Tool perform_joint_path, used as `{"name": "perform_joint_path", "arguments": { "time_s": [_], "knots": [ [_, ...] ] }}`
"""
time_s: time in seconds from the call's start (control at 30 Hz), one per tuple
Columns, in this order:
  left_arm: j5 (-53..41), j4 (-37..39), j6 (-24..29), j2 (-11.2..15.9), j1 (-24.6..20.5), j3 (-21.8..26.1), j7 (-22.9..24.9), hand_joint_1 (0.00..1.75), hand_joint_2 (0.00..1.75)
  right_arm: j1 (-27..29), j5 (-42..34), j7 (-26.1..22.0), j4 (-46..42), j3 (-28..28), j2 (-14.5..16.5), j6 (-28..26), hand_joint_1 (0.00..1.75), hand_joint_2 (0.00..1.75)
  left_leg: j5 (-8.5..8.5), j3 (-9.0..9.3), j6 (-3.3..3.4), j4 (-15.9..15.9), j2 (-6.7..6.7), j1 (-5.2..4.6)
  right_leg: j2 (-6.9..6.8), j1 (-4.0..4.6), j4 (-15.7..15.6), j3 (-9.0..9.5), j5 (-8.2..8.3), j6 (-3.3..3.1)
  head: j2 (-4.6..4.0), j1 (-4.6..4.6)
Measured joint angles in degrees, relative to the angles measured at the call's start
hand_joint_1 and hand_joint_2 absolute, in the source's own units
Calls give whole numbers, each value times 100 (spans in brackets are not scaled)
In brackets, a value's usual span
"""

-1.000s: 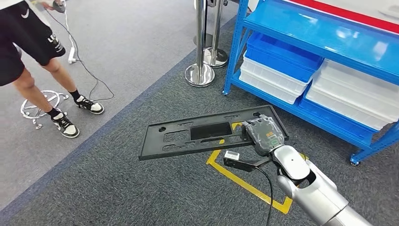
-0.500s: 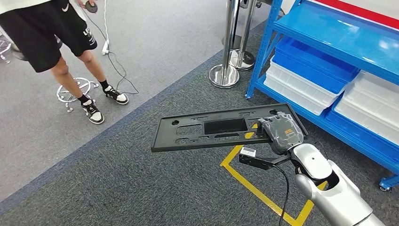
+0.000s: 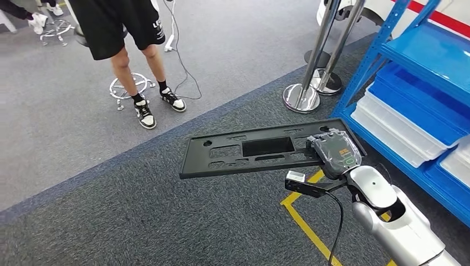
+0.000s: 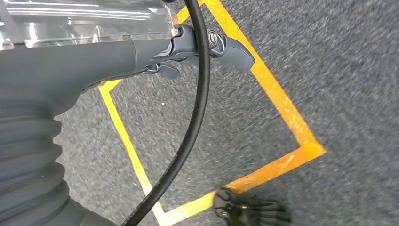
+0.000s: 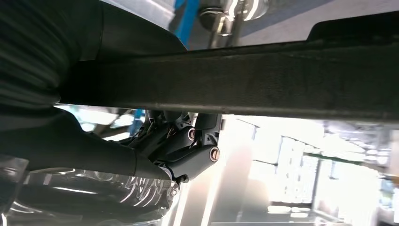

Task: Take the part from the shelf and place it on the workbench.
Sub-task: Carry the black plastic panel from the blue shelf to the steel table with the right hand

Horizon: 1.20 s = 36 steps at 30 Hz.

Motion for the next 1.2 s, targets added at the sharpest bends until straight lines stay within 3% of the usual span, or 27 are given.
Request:
{"name": "perform_joint_path", "arguments": {
  "time_s": [0.07,0.1,0.13,0.2,0.27,0.33,0.4,0.43,0.47,0.5,0.57,0.63,0.7,0.73,0.8,0.87,0.9,0.93,0.97,1.0,1.07,1.13,1.2],
  "knots": [
    [-93,0,27,-16,-7,-85,118,0,175,-97,-77,-44,-27,-16,-55,112,175,175,-27,-46,-49,74,-152,-9,265,-40,-686,299,285,-1,0,0],
    [-125,0,60,-24,-10,-117,222,0,175,-141,-112,-55,-45,-25,-82,157,175,175,-30,-82,-81,101,-220,-12,357,-51,-867,370,329,-5,0,-1],
    [-148,0,97,-31,-2,-139,337,0,175,-182,-141,-62,-59,-31,-103,196,175,175,-25,-118,-114,113,-287,-9,386,-44,-917,383,309,-17,0,-1],
    [-191,0,180,-37,35,-175,579,0,175,-262,-198,-66,-79,-38,-127,268,175,175,-14,-168,-177,117,-374,12,247,-39,-935,385,324,-69,0,-1],
    [-242,0,268,-41,61,-216,804,0,175,-367,-248,-72,-83,-39,-135,344,175,175,-141,-275,-235,326,-127,0,106,-45,-962,407,334,-142,0,-2],
    [-272,0,332,-45,41,-243,986,0,175,-491,-289,-81,-79,-35,-139,434,175,175,-479,-588,-280,994,266,-11,-52,-20,-972,423,324,-198,0,-2],
    [-272,0,356,-52,17,-247,1107,0,175,-620,-306,-85,-67,-7,-136,537,175,175,-733,-934,-297,1699,406,8,-223,14,-969,432,309,-225,0,-2],
    [-270,0,360,-56,17,-247,1143,0,175,-676,-306,-85,-59,18,-132,580,175,175,-714,-982,-293,1797,420,12,-305,26,-968,440,299,-230,0,-2],
    [-268,0,363,-57,19,-247,1165,0,175,-725,-304,-84,-53,49,-129,614,175,175,-588,-902,-280,1649,434,13,-384,36,-968,455,288,-231,0,-2],
    [-266,0,366,-56,22,-247,1177,0,175,-775,-301,-84,-48,79,-125,638,175,175,-393,-710,-254,1288,482,4,-460,45,-968,475,273,-227,0,-2],
    [-263,0,372,-51,11,-247,1183,0,175,-879,-293,-83,-45,127,-119,667,175,175,-113,-287,-171,483,709,-54,-602,65,-968,513,241,-202,0,-1],
    [-262,0,367,-49,1,-247,1185,0,175,-984,-304,-81,-42,167,-107,709,175,175,-56,-139,-93,150,816,-119,-728,83,-971,528,220,-160,0,-1],
    [-263,0,340,-43,19,-247,1188,0,175,-1109,-340,-74,-39,234,-82,796,175,175,-20,-151,-31,103,685,-129,-840,90,-990,538,210,-106,0,-2],
    [-268,0,321,-40,32,-247,1189,0,175,-1194,-359,-65,-41,282,-63,861,175,175,8,-136,0,55,619,-118,-792,78,-964,538,173,-84,0,-1],
    [-281,0,295,-37,29,-248,1190,0,175,-1400,-401,-37,-54,386,-36,1013,175,175,67,-93,64,-33,508,-85,-483,53,-624,401,-57,-61,0,-1],
    [-298,0,289,-39,-2,-249,1197,0,175,-1580,-459,-1,-65,479,-19,1153,175,175,85,-93,87,-44,384,-79,-169,33,104,65,-394,-54,0,-1],
    [-307,0,290,-41,-16,-250,1202,0,175,-1640,-489,15,-67,518,-12,1200,175,175,86,-95,88,-37,305,-78,-115,32,421,-102,-486,-44,0,-1],
    [-315,0,290,-43,-21,-250,1208,0,175,-1683,-517,28,-67,555,-7,1232,175,175,84,-94,87,-24,221,-76,-96,28,564,-197,-469,-33,0,-1],
    [-320,0,290,-47,-20,-251,1213,0,175,-1716,-543,38,-67,586,-5,1250,175,175,78,-94,79,-4,134,-69,-84,20,487,-191,-335,-23,0,-1],
    [-322,0,290,-51,-14,-251,1217,0,175,-1742,-572,43,-68,611,-6,1256,175,175,66,-93,65,24,48,-60,-56,6,202,-84,-116,-16,0,-1],
    [-323,0,291,-55,-7,-251,1221,0,175,-1793,-621,45,-72,641,-11,1257,175,175,30,-123,13,101,-113,-45,166,-39,-533,223,244,1,0,-1],
    [-323,0,292,-54,-8,-251,1226,0,175,-1838,-652,49,-78,658,-28,1254,175,175,27,-197,-53,149,-251,-31,360,-53,-875,356,313,1,0,-2],
    [-323,0,292,-55,15,-250,1230,0,175,-1870,-661,53,-83,684,-43,1251,175,175,56,-258,-129,142,-383,-8,298,-38,-906,360,306,-42,0,-2]
  ]
}}
